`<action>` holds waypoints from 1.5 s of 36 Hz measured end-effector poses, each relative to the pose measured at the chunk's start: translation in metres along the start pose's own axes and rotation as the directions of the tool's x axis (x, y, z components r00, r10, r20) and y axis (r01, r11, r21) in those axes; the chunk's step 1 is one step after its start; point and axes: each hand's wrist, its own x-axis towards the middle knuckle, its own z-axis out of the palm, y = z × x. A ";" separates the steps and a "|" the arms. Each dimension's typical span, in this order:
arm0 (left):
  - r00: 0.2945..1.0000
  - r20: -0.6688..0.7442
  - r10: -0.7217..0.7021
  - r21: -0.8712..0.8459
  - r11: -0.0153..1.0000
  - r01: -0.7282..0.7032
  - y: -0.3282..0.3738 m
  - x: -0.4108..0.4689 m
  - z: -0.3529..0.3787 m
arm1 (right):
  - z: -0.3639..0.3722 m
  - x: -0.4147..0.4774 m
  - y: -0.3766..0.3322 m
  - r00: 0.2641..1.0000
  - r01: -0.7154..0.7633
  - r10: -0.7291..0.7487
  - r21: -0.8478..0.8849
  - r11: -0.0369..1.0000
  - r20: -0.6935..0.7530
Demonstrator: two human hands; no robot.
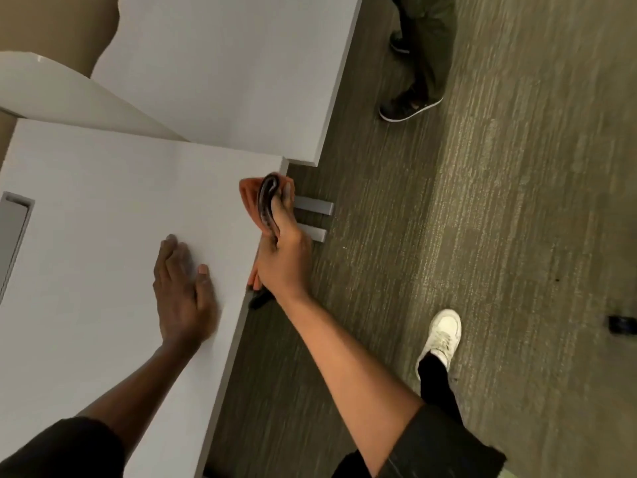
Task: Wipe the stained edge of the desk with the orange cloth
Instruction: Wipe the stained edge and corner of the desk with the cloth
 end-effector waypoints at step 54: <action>0.812 -0.214 -0.544 -0.198 0.838 0.509 0.200 0.112 0.034 | -0.156 0.159 -0.060 0.908 -0.138 0.194 -0.174 0.975 0.371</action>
